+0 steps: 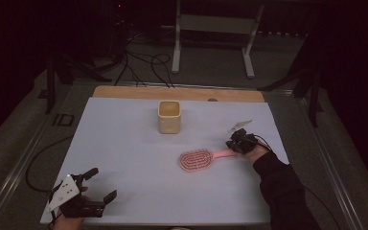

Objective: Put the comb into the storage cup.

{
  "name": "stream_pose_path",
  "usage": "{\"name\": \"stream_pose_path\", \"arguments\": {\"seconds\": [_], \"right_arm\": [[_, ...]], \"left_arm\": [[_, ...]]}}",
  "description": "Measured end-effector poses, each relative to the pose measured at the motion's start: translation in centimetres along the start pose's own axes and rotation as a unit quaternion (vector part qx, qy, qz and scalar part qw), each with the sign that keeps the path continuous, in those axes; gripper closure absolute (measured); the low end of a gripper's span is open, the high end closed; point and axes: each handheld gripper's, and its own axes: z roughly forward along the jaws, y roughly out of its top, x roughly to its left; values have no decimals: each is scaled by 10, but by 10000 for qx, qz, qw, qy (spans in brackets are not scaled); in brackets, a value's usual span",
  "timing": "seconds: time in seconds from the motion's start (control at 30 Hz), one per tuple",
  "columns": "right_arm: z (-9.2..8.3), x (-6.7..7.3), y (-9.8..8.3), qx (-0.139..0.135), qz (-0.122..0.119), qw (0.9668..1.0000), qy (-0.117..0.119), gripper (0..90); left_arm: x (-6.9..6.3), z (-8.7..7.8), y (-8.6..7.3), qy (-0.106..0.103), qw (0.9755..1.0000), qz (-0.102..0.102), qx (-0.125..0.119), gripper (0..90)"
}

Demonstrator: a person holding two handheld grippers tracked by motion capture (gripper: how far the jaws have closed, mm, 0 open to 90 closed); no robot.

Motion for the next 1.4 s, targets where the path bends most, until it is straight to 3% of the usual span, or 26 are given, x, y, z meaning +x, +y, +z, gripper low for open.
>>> {"name": "stream_pose_path", "arguments": {"seconds": [0.4, 0.9, 1.4], "right_arm": [[-18, 7, -29, -53, 35, 10000, 25, 900], [-40, 25, -60, -121, 50, 9999, -9, 900], [-59, 48, -74, -124, -73, 9998, 141, 899]], "left_arm": [[0, 1, 0, 1, 10000, 10, 11, 2], [0, 1, 0, 5, 10000, 2, 3, 3], [-1, 2, 0, 8, 10000, 8, 28, 2]]}}
